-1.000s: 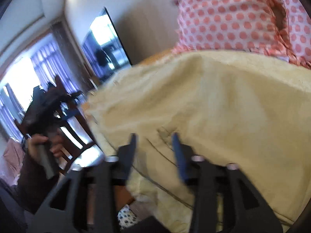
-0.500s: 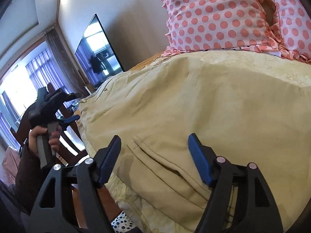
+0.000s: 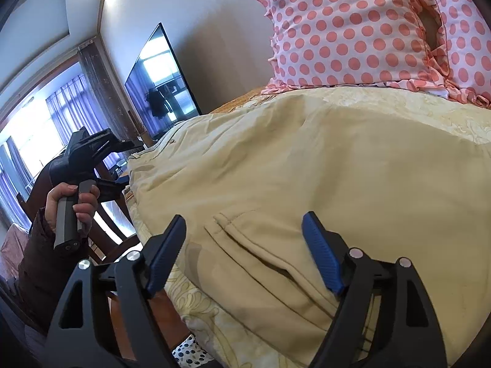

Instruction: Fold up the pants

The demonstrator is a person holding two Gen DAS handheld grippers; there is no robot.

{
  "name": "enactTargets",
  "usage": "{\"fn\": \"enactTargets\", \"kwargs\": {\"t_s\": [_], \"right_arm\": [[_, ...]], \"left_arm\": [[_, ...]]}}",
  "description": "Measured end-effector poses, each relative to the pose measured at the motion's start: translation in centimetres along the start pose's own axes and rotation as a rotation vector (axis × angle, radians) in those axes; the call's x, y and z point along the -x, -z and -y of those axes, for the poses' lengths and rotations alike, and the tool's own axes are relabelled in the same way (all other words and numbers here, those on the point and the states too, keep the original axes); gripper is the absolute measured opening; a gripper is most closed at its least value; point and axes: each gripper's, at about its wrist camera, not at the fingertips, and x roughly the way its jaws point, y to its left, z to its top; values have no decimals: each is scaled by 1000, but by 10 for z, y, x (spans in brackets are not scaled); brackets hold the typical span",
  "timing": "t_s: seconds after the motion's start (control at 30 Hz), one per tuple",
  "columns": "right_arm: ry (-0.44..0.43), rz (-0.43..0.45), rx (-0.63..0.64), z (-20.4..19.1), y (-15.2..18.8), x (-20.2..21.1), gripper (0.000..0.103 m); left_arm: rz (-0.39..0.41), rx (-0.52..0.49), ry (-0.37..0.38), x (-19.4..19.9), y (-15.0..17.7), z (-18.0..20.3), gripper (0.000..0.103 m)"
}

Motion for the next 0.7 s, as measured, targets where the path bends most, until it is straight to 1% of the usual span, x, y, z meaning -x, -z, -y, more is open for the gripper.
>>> {"fn": "enactTargets", "kwargs": {"t_s": [0.07, 0.1, 0.13, 0.17, 0.27, 0.33, 0.37, 0.43, 0.47, 0.5, 0.53, 0.57, 0.63, 0.67, 0.7], "right_arm": [[1, 4, 4, 0, 0, 0, 78], [1, 6, 6, 0, 1, -1, 78], [1, 9, 6, 0, 1, 0, 78], [-1, 12, 6, 0, 1, 0, 78], [-25, 25, -28, 4, 0, 11, 78], [-32, 57, -50, 9, 1, 26, 79], [-20, 87, -53, 13, 1, 40, 79], [10, 147, -63, 20, 3, 66, 84], [39, 186, -75, 26, 5, 84, 84], [70, 211, -88, 32, 7, 97, 84], [124, 243, -112, 41, 10, 116, 84], [153, 260, -127, 46, 12, 127, 84], [236, 310, -173, 60, 20, 155, 85], [295, 335, -209, 70, 28, 172, 85], [322, 346, -229, 75, 32, 180, 86]], "left_arm": [[40, 0, -40, 0, -4, -2, 54], [54, -18, -85, -3, -7, -1, 34], [54, -25, -109, -6, -7, 0, 13], [63, -45, -128, -8, -6, 3, 12], [113, -214, -191, -6, 1, 35, 8], [157, -348, -169, 6, 10, 73, 6], [165, -397, -140, 12, 15, 92, 6], [152, -512, -33, 22, 34, 139, 5], [134, -584, 24, 25, 50, 166, 5], [119, -651, 62, 26, 67, 189, 5], [100, -719, 110, 26, 86, 211, 5], [73, -774, 165, 25, 106, 230, 5], [-28, -886, 311, 19, 160, 268, 5], [-66, -921, 352, 16, 180, 278, 5], [-123, -972, 398, 10, 210, 289, 5]]}}
